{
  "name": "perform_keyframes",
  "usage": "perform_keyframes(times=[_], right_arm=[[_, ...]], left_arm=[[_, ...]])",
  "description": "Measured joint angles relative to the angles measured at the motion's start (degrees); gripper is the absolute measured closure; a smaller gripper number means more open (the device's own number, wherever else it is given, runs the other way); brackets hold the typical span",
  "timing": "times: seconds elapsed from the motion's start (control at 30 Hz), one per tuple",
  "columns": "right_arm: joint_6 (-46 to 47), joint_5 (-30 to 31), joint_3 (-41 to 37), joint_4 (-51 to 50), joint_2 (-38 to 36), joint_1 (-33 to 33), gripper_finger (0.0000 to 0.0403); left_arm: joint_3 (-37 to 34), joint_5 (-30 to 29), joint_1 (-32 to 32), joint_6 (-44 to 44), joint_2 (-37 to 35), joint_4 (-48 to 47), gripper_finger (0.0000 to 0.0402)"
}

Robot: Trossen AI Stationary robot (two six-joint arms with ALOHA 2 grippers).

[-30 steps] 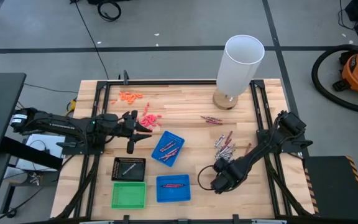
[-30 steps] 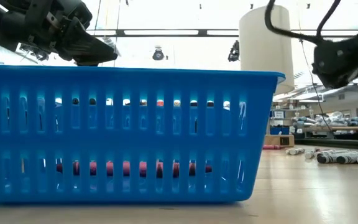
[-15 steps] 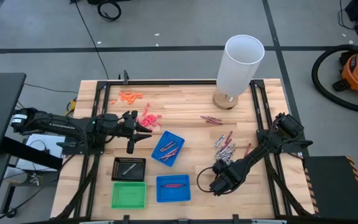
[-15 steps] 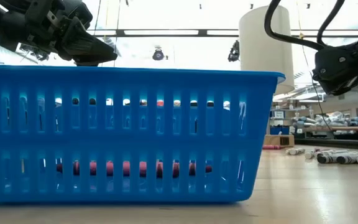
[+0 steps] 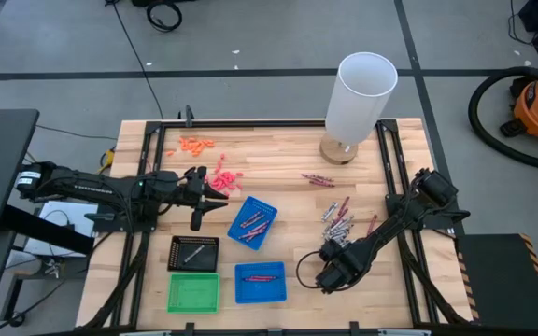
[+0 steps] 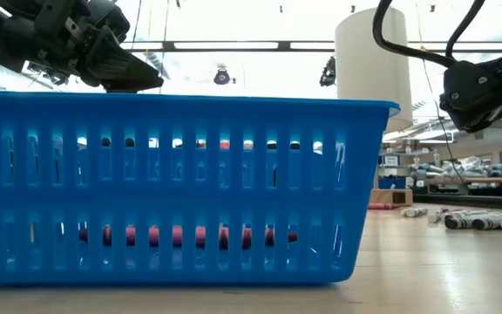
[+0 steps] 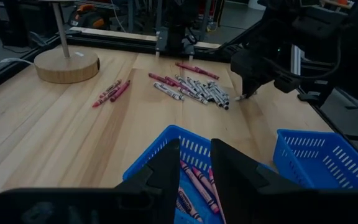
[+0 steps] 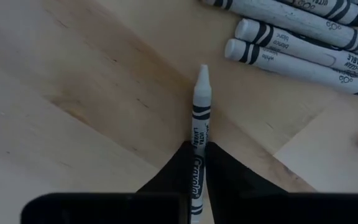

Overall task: Sort crayons
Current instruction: Put the white crayon into the green bin

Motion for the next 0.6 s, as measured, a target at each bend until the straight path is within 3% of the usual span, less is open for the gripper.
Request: perform_keyframes(times=[0.2,0.37,0.6], right_arm=[[-2.11,3.48,-0.15,0.96,-1.88,-0.03,0.0366],[-5.96,5.45,-0.13,4.45,-1.91,-1.31,0.0365],[-14.79,13.56,-0.04,10.1,-2.0,-4.9,0.0365]], left_arm=[[0.0,0.84,0.0,-2.13,0.0,-1.35,0.0301],[0.0,5.22,0.0,-2.4,0.0,-1.61,0.0301],[0.02,8.5,-0.04,-2.38,0.28,-1.56,0.0301]])
